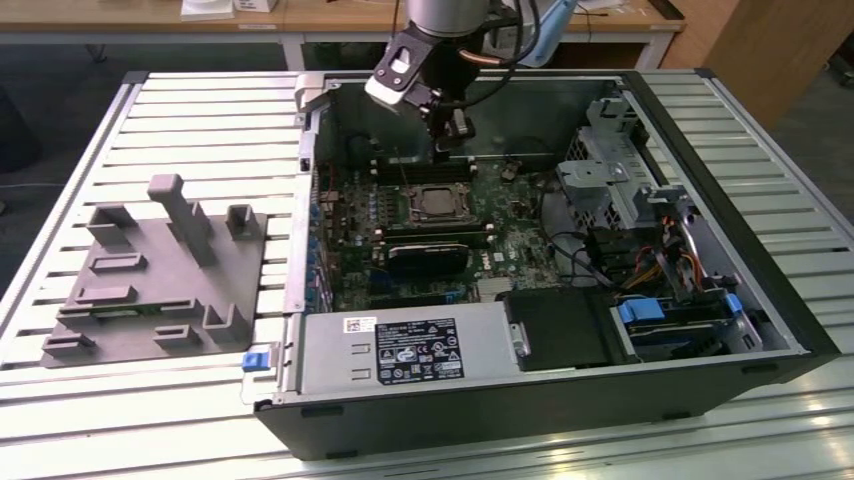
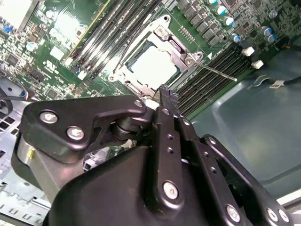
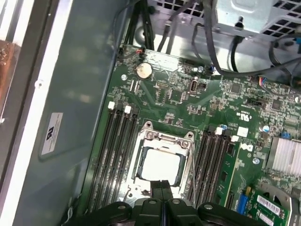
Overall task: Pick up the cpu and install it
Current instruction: 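Install the first cpu locking lever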
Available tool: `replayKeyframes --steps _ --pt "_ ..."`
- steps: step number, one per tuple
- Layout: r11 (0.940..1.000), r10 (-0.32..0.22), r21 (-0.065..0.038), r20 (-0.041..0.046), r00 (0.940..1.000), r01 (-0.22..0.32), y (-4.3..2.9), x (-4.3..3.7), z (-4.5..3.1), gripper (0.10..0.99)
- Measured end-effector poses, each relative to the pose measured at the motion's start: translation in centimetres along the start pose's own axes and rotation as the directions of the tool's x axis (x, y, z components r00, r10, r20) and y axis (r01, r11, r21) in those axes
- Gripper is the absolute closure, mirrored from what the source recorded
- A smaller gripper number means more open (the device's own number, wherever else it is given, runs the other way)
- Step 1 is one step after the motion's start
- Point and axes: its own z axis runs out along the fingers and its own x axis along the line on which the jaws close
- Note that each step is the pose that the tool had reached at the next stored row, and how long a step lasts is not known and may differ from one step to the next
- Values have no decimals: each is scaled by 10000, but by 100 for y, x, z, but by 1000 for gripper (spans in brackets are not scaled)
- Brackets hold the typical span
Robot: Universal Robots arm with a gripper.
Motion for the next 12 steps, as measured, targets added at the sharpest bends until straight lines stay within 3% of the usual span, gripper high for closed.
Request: replayKeyframes --steps 12 --pt "9963 -863 -1 -31 9963 863 0 0 2 980"
